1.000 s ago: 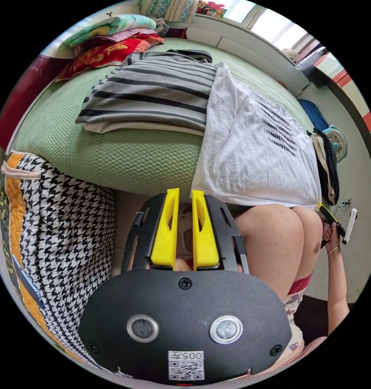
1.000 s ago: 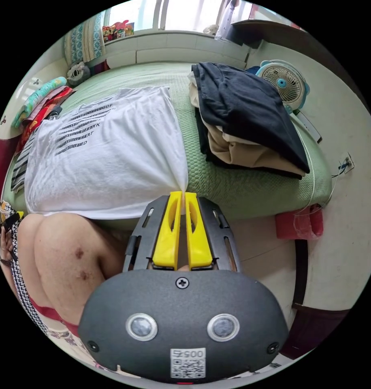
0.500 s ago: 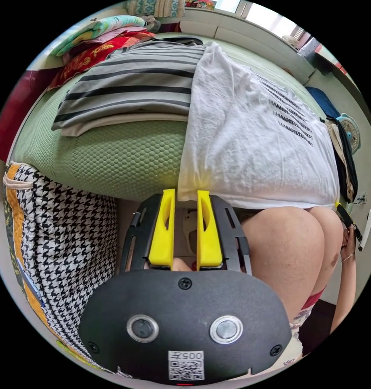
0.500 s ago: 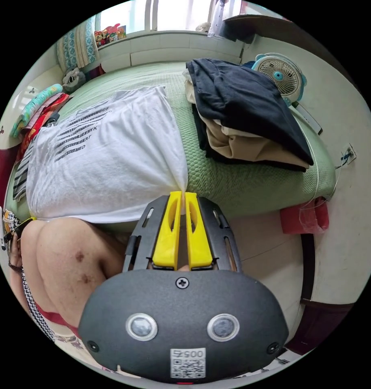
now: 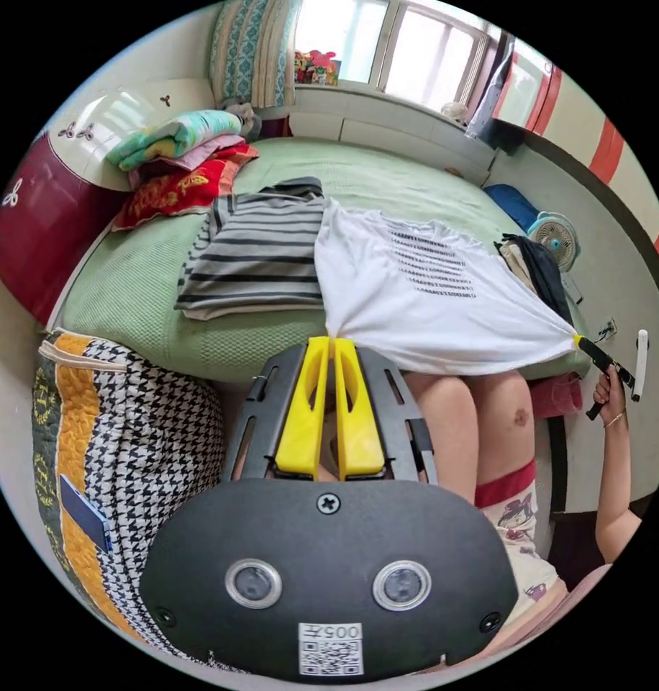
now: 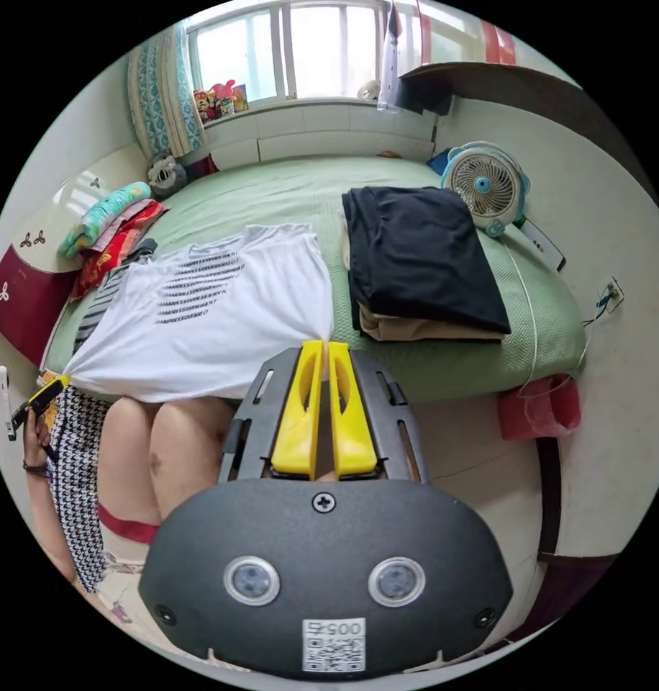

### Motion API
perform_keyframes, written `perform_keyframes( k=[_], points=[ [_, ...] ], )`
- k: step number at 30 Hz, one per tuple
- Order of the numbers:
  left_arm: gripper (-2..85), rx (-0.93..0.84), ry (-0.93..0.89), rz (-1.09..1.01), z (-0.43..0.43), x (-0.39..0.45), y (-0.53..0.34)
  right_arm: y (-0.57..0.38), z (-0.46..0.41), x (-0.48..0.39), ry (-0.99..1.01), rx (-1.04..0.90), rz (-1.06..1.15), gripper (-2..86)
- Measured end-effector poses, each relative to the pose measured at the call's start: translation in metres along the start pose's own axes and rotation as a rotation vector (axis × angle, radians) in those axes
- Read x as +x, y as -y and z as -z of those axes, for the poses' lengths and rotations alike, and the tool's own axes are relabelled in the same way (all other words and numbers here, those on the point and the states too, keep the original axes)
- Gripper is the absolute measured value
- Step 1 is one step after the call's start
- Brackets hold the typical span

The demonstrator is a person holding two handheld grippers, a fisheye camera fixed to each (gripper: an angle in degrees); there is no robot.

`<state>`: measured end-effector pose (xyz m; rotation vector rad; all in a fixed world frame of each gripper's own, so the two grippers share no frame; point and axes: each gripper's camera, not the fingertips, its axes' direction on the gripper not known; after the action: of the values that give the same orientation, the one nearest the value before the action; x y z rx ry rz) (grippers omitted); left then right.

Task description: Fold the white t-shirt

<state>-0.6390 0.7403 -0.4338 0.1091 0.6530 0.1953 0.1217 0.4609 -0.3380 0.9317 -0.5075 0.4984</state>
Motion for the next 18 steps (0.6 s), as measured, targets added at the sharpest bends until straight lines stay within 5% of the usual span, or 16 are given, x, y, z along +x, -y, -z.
perform_keyframes(
  k=[9,18],
  points=[
    [0.5,0.112,-0.016,-0.019,0.175,0.004,-0.048,-0.035,0.154,-0.005,0.007,0.092,-0.002,0.5],
    [0.4,0.065,0.013,-0.004,0.252,0.004,-0.097,-0.109,0.220,-0.005,0.023,0.022,-0.097,0.8]
  ],
)
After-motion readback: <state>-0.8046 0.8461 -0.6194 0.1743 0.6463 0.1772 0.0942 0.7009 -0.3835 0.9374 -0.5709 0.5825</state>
